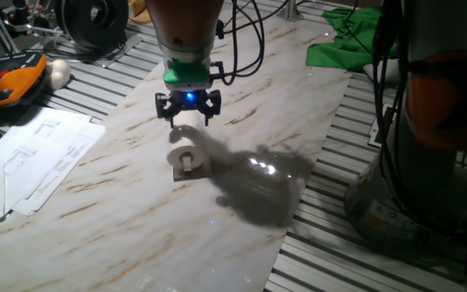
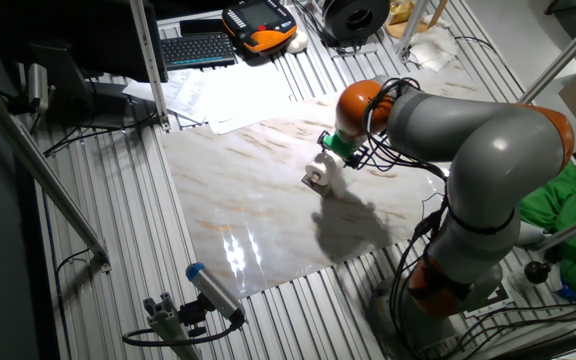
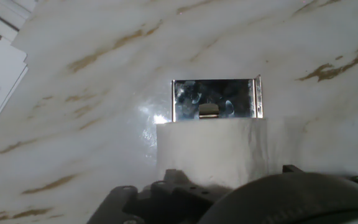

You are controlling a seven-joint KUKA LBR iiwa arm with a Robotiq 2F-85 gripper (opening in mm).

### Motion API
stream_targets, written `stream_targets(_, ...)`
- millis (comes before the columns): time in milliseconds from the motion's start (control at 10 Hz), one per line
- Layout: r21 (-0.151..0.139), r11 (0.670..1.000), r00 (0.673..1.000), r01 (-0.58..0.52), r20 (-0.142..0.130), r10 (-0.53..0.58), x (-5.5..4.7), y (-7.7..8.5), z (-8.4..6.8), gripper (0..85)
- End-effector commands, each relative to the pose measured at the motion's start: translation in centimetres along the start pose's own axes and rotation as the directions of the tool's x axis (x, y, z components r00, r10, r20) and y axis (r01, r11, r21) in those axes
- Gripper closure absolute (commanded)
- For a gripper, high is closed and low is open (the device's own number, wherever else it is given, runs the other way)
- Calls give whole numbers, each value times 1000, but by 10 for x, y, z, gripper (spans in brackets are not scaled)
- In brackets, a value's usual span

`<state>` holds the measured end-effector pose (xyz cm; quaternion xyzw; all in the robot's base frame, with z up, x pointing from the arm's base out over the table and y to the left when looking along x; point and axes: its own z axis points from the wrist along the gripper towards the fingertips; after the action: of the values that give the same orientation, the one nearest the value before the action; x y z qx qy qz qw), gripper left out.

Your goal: Put the toilet paper on its holder

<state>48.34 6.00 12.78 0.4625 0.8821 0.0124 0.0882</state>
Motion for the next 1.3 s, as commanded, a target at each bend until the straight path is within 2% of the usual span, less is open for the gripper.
stream_targets(0,-3,1000,1000,16,-5,-16,-1,1,-3,0)
stream_targets(100,6,998,998,65,-12,-65,-4,4,-12,0)
stream_targets(200,36,989,989,146,-20,-145,-7,5,-21,170)
stream_targets(300,60,976,978,208,-23,-207,-9,6,-28,170)
stream_targets(500,65,941,943,332,-32,-330,-13,6,-38,170)
stream_targets(600,66,907,909,416,-44,-413,-15,5,-42,340)
stream_targets(700,61,860,861,507,-78,-502,-19,4,-46,340)
stream_targets(800,40,804,802,594,-117,-586,-25,3,-49,510)
stream_targets(900,23,743,738,669,-138,-660,-33,1,-51,680)
stream_targets(1000,4,697,690,717,-145,-709,-41,1,-53,850)
stream_targets(1100,-31,654,643,756,-156,-750,-49,0,-54,850)
stream_targets(1200,-45,601,589,798,-153,-793,-57,0,-57,850)
